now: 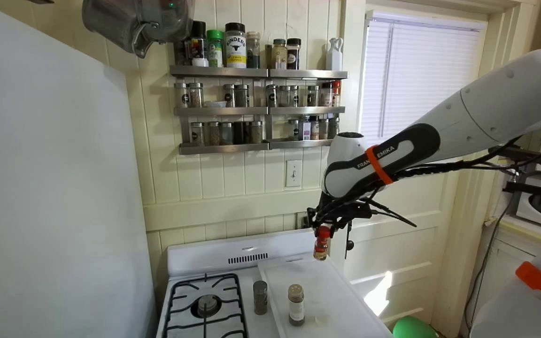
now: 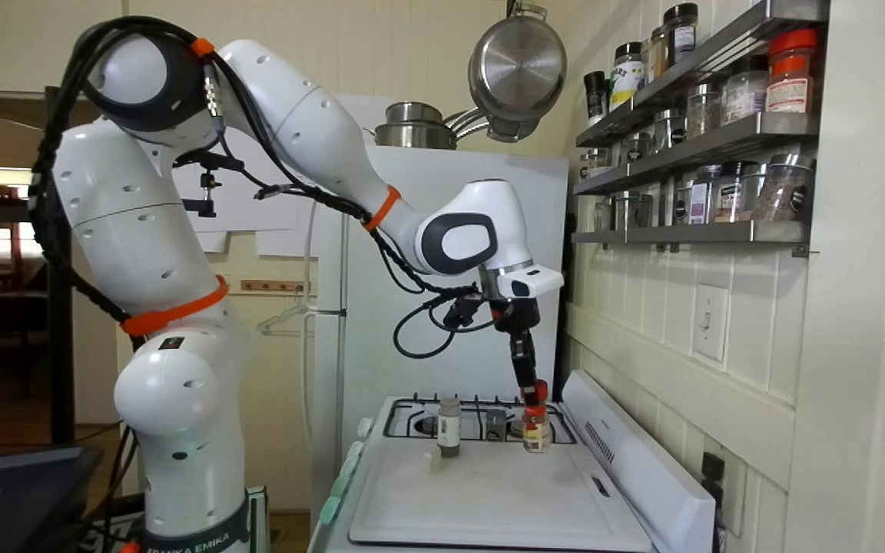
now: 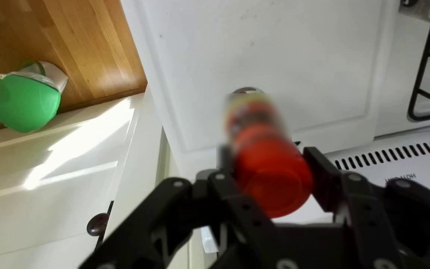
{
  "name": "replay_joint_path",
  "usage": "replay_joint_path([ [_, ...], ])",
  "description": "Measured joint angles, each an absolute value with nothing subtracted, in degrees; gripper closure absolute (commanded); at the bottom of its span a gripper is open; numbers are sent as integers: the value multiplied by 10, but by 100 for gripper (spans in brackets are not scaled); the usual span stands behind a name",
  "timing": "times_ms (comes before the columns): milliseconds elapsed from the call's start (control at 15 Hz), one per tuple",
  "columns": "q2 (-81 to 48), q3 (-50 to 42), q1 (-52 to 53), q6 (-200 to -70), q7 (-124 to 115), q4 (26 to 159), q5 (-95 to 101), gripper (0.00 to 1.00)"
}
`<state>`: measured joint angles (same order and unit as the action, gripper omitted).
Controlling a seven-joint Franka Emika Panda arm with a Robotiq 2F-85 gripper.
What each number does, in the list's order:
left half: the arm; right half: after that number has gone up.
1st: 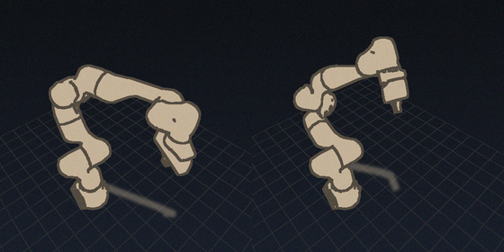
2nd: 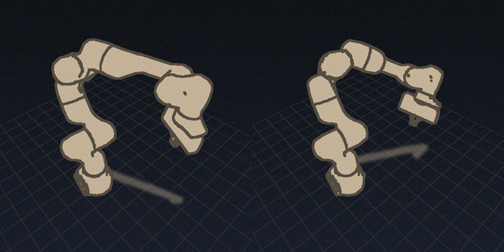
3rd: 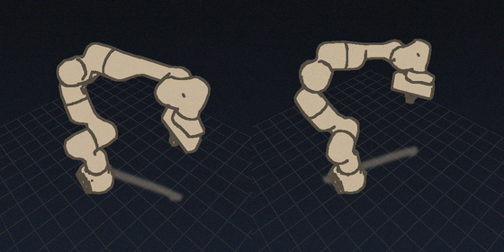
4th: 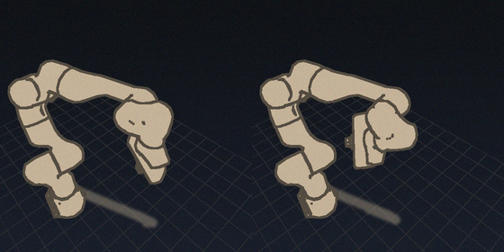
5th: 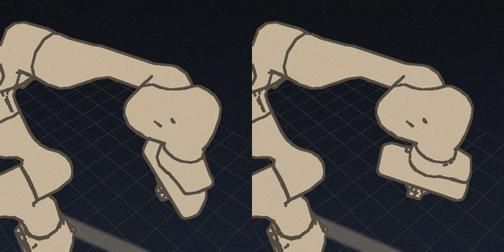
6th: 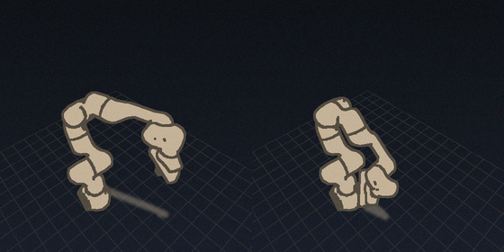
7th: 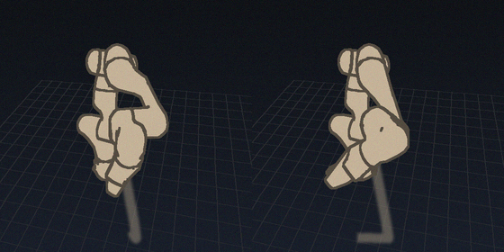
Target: Put the orange bottle on the shelf
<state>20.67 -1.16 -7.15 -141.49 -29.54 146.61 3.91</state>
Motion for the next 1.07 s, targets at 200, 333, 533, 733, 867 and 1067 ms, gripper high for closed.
replay_joint_path([
  [200, 173, -20, -73, -1418, -269, 1452, 23, 75],
  [333, 148, -19, -73, -1423, -264, 1439, 21, 75],
  [533, 110, -18, -71, -1423, -257, 1414, 18, 75],
  [733, 72, -13, -65, -1423, -256, 1386, 16, 75],
  [867, 47, -11, -59, -1423, -256, 1367, 16, 75],
  [1067, 16, -10, -50, -1424, -256, 1342, 16, 75],
])
